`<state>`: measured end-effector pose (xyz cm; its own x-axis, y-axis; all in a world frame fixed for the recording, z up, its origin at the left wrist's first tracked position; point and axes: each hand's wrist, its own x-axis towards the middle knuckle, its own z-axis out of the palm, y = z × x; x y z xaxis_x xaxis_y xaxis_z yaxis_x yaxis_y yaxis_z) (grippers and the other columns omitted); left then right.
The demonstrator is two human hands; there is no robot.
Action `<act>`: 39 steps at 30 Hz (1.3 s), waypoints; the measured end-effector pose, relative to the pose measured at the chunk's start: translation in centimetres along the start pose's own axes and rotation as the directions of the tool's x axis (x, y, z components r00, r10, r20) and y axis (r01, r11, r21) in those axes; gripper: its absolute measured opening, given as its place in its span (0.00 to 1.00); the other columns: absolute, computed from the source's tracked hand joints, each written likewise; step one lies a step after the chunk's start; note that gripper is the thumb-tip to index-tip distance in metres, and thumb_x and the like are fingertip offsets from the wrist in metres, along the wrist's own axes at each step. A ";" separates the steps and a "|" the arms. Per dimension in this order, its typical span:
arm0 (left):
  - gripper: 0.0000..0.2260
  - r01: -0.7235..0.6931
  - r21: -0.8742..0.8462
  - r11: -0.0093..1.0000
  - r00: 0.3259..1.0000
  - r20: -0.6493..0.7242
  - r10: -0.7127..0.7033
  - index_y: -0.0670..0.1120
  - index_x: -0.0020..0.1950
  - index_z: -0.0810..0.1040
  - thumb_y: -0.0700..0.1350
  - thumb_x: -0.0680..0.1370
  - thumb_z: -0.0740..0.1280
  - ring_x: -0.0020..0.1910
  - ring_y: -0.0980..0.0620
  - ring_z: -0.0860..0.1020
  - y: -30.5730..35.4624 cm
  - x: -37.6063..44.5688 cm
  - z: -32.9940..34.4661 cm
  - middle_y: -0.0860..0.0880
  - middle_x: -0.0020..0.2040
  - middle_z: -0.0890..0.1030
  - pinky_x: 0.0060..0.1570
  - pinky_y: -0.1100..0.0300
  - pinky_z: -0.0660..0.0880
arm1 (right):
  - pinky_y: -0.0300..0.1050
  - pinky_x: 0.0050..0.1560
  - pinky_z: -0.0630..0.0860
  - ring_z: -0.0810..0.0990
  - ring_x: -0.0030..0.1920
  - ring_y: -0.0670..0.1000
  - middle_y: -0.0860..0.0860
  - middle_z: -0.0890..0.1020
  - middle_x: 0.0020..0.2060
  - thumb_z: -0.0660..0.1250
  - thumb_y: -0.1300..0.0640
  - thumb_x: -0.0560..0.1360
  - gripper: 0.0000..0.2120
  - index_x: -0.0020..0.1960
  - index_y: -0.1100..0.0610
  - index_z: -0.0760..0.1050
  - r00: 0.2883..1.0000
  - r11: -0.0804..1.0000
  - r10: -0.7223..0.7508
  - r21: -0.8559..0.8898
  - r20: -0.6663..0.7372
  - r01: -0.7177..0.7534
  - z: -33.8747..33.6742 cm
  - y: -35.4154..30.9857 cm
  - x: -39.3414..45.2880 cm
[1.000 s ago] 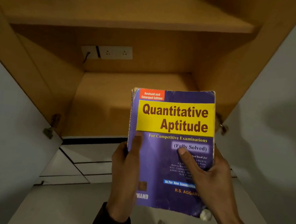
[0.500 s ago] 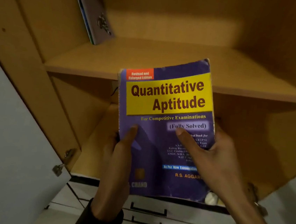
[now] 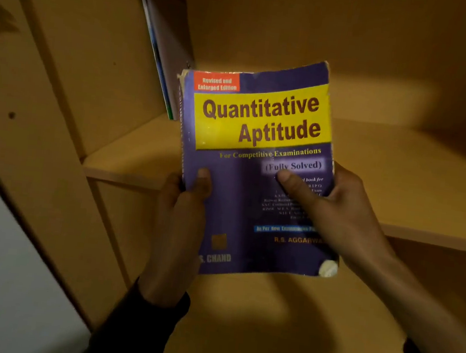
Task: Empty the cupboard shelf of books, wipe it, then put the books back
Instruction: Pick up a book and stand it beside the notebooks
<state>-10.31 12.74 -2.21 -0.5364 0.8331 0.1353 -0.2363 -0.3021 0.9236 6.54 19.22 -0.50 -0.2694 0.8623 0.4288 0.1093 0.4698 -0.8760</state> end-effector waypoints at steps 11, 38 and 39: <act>0.14 -0.089 -0.032 0.995 0.992 0.084 0.092 0.37 0.65 0.74 0.42 0.82 0.61 0.54 0.41 0.83 5.0 10.6 -1.7 0.42 0.56 0.83 0.49 0.45 0.81 | 0.36 0.36 0.77 0.84 0.39 0.47 0.51 0.87 0.41 0.70 0.54 0.76 0.11 0.52 0.62 0.82 0.999 0.999 0.029 0.028 0.043 -0.030 4.8 -2.1 12.2; 0.16 -0.439 0.165 0.883 0.860 -0.209 0.466 0.33 0.66 0.65 0.42 0.83 0.60 0.31 0.62 0.65 5.1 25.0 5.2 0.41 0.38 0.71 0.36 0.69 0.65 | 0.40 0.48 0.80 0.82 0.53 0.48 0.53 0.82 0.57 0.66 0.66 0.77 0.21 0.68 0.54 0.71 0.919 0.992 0.103 0.027 0.381 -0.122 3.7 3.8 26.6; 0.16 -0.446 0.181 0.876 0.856 -0.200 0.477 0.33 0.67 0.65 0.42 0.83 0.60 0.35 0.61 0.66 4.7 25.6 5.1 0.33 0.46 0.74 0.38 0.69 0.66 | 0.41 0.50 0.80 0.81 0.55 0.49 0.53 0.82 0.57 0.66 0.68 0.77 0.21 0.67 0.55 0.71 0.925 0.993 0.103 0.020 0.366 -0.118 4.0 4.2 27.0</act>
<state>-21.05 35.00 7.44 -0.7334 0.4766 0.4847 0.1792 -0.5523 0.8141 -4.08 43.67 6.54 -0.5884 0.7764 0.2256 0.1214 0.3607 -0.9247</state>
